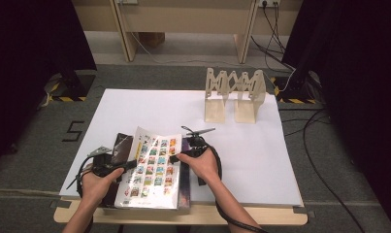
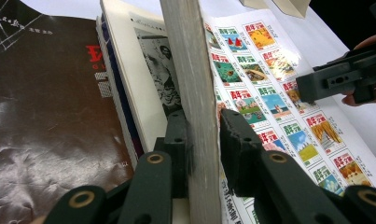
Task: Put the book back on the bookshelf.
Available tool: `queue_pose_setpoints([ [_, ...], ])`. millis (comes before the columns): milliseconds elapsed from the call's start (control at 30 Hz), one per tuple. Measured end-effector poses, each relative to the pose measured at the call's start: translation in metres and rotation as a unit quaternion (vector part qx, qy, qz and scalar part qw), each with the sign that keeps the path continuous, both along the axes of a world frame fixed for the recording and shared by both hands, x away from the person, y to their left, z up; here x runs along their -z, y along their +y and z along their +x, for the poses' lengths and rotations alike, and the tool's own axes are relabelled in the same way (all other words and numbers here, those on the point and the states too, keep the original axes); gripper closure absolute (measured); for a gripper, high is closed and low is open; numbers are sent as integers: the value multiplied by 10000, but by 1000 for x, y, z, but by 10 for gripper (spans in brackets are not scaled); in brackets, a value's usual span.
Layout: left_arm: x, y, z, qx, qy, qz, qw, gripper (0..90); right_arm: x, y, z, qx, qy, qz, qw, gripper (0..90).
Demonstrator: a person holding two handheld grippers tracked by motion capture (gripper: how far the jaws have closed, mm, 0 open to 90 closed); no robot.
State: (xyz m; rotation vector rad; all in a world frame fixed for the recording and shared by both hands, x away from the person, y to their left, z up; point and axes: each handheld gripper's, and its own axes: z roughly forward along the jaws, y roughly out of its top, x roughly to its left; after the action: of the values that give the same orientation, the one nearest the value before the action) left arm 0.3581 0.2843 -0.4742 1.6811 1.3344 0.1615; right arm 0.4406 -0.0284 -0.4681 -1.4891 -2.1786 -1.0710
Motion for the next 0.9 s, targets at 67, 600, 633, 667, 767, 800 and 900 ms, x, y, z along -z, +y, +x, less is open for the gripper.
queue_pose_setpoints([
  [67, 0, 2, 0, 3, 9, 26, 10000, 701, 0, -2, 0, 30, 27, 85, 10000, 589],
  [600, -4, 19, -1, -393, -293, 6, 9988, 560, -29, -2, -3, 182, -255, 573, 9979, 733],
  [633, -4, 19, -1, -389, -313, 17, 9987, 559, -31, -2, -3, 188, -297, 604, 9976, 736],
  [667, -4, 18, -1, -388, -323, 18, 9987, 558, -33, -2, -4, 188, -334, 634, 9973, 739],
  [767, -5, 19, -1, -417, -403, -19, 9983, 552, -38, -4, -6, 208, -440, 689, 9964, 745],
  [800, -6, 20, -1, -454, -457, -53, 9979, 552, -40, -4, -7, 249, -496, 743, 9957, 747],
  [900, -10, 24, -1, -523, -620, -132, 9966, 534, -48, -10, -10, 326, -729, 794, 9936, 749],
])
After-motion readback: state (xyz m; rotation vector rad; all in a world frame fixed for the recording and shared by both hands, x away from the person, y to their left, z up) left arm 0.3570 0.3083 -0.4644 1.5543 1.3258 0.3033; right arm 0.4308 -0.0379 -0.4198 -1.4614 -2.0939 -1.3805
